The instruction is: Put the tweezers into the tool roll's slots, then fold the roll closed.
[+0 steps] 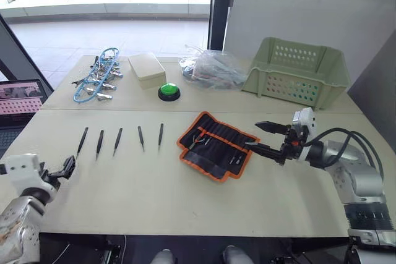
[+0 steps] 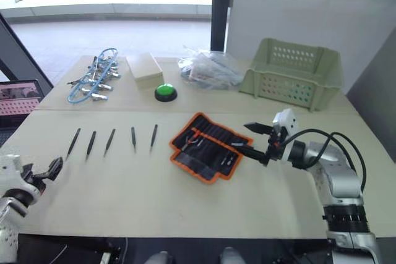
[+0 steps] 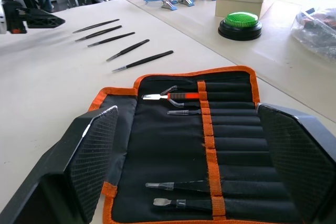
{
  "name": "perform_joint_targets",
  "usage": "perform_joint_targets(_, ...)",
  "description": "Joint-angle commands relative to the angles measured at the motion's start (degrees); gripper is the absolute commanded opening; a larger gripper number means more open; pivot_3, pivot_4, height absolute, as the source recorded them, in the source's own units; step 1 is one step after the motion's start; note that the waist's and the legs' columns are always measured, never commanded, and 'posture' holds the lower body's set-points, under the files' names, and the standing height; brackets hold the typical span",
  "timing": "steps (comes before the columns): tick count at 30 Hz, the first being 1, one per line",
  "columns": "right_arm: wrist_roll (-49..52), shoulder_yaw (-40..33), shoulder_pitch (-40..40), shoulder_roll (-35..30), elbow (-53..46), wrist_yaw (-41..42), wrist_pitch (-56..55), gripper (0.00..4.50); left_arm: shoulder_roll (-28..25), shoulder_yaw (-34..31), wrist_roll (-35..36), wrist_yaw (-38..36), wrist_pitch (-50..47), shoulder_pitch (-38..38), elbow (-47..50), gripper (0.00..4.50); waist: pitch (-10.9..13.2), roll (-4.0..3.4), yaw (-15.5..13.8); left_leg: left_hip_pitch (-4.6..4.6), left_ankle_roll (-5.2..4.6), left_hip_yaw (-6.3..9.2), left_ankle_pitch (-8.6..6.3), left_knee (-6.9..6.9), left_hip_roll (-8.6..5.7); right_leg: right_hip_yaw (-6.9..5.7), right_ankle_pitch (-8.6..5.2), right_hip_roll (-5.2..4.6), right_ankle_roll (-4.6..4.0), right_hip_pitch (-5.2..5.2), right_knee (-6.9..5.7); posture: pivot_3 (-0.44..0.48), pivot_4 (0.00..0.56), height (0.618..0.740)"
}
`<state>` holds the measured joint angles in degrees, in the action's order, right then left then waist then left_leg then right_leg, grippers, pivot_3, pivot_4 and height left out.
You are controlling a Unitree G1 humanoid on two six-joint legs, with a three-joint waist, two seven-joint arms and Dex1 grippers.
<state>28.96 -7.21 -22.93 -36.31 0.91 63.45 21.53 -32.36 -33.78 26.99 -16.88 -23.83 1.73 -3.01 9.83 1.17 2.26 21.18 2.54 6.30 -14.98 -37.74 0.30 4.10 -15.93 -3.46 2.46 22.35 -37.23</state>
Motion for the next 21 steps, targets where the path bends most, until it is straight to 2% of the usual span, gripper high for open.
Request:
perform_joint_targets(1,1.5,-1.1,0.0,-0.2,-2.8,-0.5,0.1,4.46,-2.5,0.8,-2.1,0.1,0.6,3.9,-5.1,4.50,0.0,0.00,0.2,0.00,0.00,-0.01,0.00,0.00,0.00,0.00,0.00,0.00,0.00,0.01,0.00,0.000,0.150,0.740)
perform_joint_targets(5,4.4,-2.8,0.4,1.0,-3.8,-2.8,2.4,4.46,-2.7,3.3,-3.7,-0.6,1.1,9.6,-13.4,4.50,0.0,-0.01,0.3,-0.02,0.00,-0.02,0.00,0.06,0.00,0.00,0.00,0.00,0.00,0.08,-0.05,0.000,0.150,0.740)
perform_joint_targets(14,4.8,-2.8,0.9,-0.2,-4.5,-3.3,2.9,4.46,-2.9,5.9,-6.0,0.8,-1.1,18.9,-23.6,4.50,0.0,-0.01,-0.6,-0.01,0.03,-0.01,0.02,0.01,-0.05,-0.01,0.01,-0.06,0.01,0.09,-0.18,0.000,0.150,0.740)
perform_joint_targets(18,6.2,-3.1,0.9,0.7,-5.7,-4.5,3.9,4.50,-3.1,9.9,-9.5,-0.6,0.0,20.9,-26.7,3.32,0.0,-0.04,-0.8,-0.04,0.05,-0.01,0.03,0.00,-0.06,0.00,0.01,-0.05,0.01,0.16,-0.37,0.000,0.150,0.740)
perform_joint_targets(21,7.8,-3.8,0.8,1.2,-6.6,-5.8,5.3,4.50,-2.5,9.9,-9.2,-1.4,0.9,21.6,-27.3,2.34,0.0,-0.08,-1.2,-0.04,0.06,-0.01,0.04,-0.02,-0.10,0.01,0.01,-0.08,0.01,0.16,-0.39,0.000,0.150,0.740)
